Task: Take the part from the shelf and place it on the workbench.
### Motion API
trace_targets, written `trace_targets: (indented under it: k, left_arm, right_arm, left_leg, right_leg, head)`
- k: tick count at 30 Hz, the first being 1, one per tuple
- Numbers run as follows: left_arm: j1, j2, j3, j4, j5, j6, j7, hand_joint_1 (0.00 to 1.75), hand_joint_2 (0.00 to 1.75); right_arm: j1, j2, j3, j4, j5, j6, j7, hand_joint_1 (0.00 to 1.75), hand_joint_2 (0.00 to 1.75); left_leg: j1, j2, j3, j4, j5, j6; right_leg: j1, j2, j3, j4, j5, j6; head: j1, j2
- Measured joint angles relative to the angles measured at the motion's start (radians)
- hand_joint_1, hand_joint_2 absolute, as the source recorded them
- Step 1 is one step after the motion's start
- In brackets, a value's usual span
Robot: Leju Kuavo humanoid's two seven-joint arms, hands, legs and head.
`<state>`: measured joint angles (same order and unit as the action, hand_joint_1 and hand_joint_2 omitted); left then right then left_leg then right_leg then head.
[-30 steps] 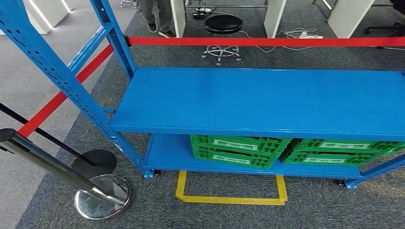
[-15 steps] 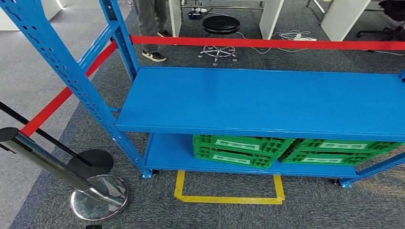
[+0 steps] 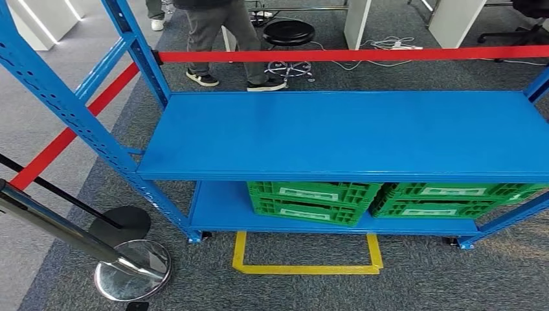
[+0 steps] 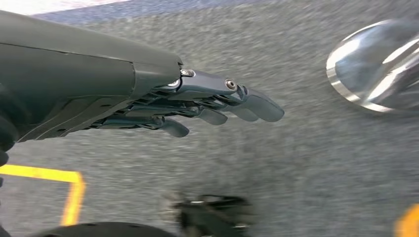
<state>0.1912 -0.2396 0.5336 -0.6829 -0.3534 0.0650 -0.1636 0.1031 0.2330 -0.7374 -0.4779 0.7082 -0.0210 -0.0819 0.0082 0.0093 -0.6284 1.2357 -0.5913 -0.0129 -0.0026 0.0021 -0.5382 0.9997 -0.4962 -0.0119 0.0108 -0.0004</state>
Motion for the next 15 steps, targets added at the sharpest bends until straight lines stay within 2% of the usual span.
trace_targets:
  k: [1, 2, 3, 4, 7, 8, 12, 15]
  left_arm:
    - [0.007, 0.007, -0.014, 0.014, 0.01, -0.001, 0.004, 0.0, 0.0]
    - [0.013, 0.014, -0.029, 0.029, 0.021, -0.002, 0.009, 0.0, 0.0]
    - [0.017, 0.021, -0.043, 0.041, 0.03, -0.003, 0.013, 0.0, 0.0]
    - [0.019, 0.027, -0.058, 0.054, 0.041, -0.005, 0.018, 0.0, 0.0]
    - [0.024, 0.046, -0.108, 0.085, 0.076, -0.012, 0.034, 0.0, 0.0]
    - [0.024, 0.053, -0.125, 0.093, 0.087, -0.014, 0.039, 0.0, 0.0]
    - [0.012, 0.084, -0.197, 0.126, 0.132, -0.021, 0.059, 0.0, 0.0]
    - [0.007, 0.102, -0.235, 0.142, 0.161, -0.025, 0.072, 0.0, 0.0]
  right_arm:
    - [-0.006, -0.005, 0.02, -0.004, -0.02, 0.0, 0.001, 0.0, 1.75]
    - [-0.012, -0.01, 0.041, -0.007, -0.041, 0.001, 0.003, 0.0, 1.75]
    - [-0.018, -0.015, 0.061, -0.011, -0.061, 0.001, 0.005, 0.0, 1.75]
    - [-0.023, -0.022, 0.083, -0.013, -0.082, 0.002, 0.007, 0.0, 1.75]
    - [-0.027, -0.046, 0.152, -0.018, -0.151, 0.004, 0.017, 0.0, 1.75]
    - [-0.025, -0.054, 0.175, -0.017, -0.174, 0.005, 0.02, 0.0, 1.75]
    - [-0.009, -0.084, 0.271, -0.015, -0.266, 0.007, 0.03, 0.0, 0.0]
    - [0.001, -0.1, 0.324, -0.012, -0.321, 0.009, 0.037, 0.0, 0.0]
  left_leg:
    - [-0.001, -0.001, 0.032, -0.066, 0.039, 0.007]
    - [-0.003, -0.002, 0.064, -0.134, 0.068, 0.014]
    - [-0.005, -0.003, 0.088, -0.186, 0.084, 0.019]
    - [-0.006, -0.005, 0.1, -0.218, 0.09, 0.018]
    - [-0.007, -0.006, 0.102, -0.235, 0.089, 0.01]
    - [-0.009, -0.006, 0.102, -0.235, 0.088, 0.013]
    - [-0.012, -0.006, 0.101, -0.234, 0.088, 0.02]
    - [-0.014, -0.006, 0.1, -0.233, 0.09, 0.023]
  right_leg:
    - [0.002, 0.002, 0.001, 0.0, 0.0, 0.0]
    - [0.005, 0.003, 0.002, 0.001, 0.0, 0.002]
    - [0.007, 0.003, 0.0, 0.003, 0.0, 0.004]
    - [0.01, 0.003, -0.004, 0.005, -0.001, 0.005]
    - [0.01, 0.0, -0.016, 0.005, -0.003, 0.005]
    - [0.009, 0.0, -0.016, 0.003, -0.002, 0.008]
    - [0.005, 0.001, -0.009, -0.001, 0.003, 0.016]
    - [0.003, 0.002, -0.005, -0.002, 0.006, 0.021]
  head:
    - [0.0, 0.0]
    - [0.0, 0.0]
    - [0.001, 0.0]
    - [0.002, 0.0]
    - [0.003, 0.0]
    - [0.002, 0.0]
    - [0.002, 0.0]
    - [0.002, 0.0]
